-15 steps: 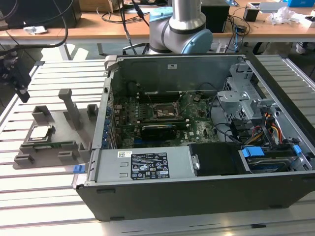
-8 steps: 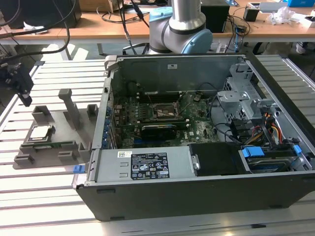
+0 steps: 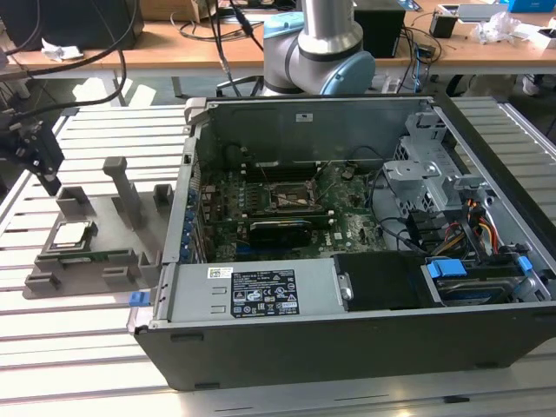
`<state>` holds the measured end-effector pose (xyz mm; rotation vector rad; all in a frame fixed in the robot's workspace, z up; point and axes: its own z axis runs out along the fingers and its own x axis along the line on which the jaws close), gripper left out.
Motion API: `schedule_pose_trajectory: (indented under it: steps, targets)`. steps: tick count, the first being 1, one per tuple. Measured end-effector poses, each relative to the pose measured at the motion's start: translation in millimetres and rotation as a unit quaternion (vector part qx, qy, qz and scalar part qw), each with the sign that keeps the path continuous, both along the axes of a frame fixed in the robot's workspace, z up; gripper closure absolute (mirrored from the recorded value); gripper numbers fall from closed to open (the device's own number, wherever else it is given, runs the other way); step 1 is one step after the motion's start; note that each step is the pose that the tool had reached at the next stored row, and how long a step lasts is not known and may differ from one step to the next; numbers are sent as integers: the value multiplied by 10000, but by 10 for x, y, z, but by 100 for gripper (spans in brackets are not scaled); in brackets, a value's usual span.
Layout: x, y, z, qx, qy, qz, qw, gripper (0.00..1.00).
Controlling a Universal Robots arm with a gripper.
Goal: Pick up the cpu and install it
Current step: 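Pick up the cpu and move it towards the insertion slot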
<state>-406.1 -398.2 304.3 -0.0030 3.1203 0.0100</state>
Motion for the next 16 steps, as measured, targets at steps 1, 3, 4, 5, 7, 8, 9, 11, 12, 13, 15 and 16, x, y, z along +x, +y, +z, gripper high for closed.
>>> schedule_pose_trajectory:
  steps: [1, 3, 4, 5, 7, 8, 9, 11, 12, 13, 15, 16]
  targets:
    - [0, 0, -13, 0, 1, 0, 10000, 22]
    - [0, 0, -47, 0, 2, 0, 10000, 22]
    - [0, 0, -65, 0, 3, 0, 10000, 22]
    - [0, 0, -76, 0, 3, 0, 10000, 22]
    - [0, 0, -104, 0, 4, 0, 10000, 22]
    - [0, 0, -120, 0, 5, 0, 10000, 22]
    - [0, 0, -134, 0, 5, 0, 10000, 22]
    - [0, 0, -160, 0, 6, 0, 10000, 22]
    - [0, 0, -172, 0, 7, 0, 10000, 22]
    - [0, 0, -186, 0, 7, 0, 10000, 22]
    - [11, 50, -268, -50, 8, 100, 9999, 22]
    - [11, 82, -274, -82, 8, 194, 9998, 22]
